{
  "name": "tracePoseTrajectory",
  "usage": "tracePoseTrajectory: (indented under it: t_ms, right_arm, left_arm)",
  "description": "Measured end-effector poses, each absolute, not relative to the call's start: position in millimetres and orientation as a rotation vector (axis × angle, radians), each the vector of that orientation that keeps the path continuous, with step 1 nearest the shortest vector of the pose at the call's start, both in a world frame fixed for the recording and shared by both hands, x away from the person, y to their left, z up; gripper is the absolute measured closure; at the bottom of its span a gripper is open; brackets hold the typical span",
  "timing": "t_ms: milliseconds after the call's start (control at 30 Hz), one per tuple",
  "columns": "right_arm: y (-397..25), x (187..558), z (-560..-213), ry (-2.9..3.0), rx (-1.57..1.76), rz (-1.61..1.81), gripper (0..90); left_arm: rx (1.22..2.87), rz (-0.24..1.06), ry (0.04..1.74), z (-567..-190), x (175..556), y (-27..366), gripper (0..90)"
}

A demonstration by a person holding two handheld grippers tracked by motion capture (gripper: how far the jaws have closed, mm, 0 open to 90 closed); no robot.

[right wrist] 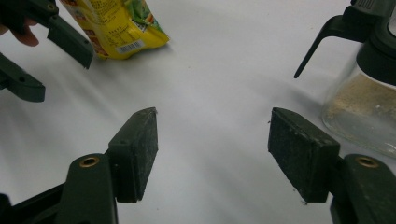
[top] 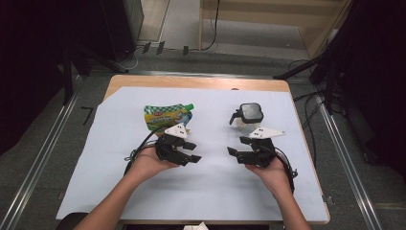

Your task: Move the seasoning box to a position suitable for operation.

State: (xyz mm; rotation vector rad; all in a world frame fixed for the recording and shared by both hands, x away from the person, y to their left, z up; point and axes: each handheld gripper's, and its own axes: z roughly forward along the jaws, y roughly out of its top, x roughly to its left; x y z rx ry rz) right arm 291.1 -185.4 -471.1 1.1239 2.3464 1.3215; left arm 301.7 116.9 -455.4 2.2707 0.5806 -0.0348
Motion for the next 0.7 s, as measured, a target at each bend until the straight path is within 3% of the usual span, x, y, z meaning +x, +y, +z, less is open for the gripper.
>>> tracePoseTrajectory:
  t_ms: [100, 433, 700]
  right_arm:
    - [-187, 292, -470, 2.355, 1.111, 1.354, 39.3]
    - [-188, 294, -468, 2.337, 1.099, 1.337, 43.3]
    - [-195, 301, -470, 2.360, 1.141, 1.327, 43.2]
  left_arm:
    - [2.244, -0.054, 0.545, -451, 300, 117, 48.7]
    - [2.242, -0.108, 0.576, -447, 301, 115, 53.5]
    - [2.247, -0.084, 0.528, -446, 305, 118, 47.6]
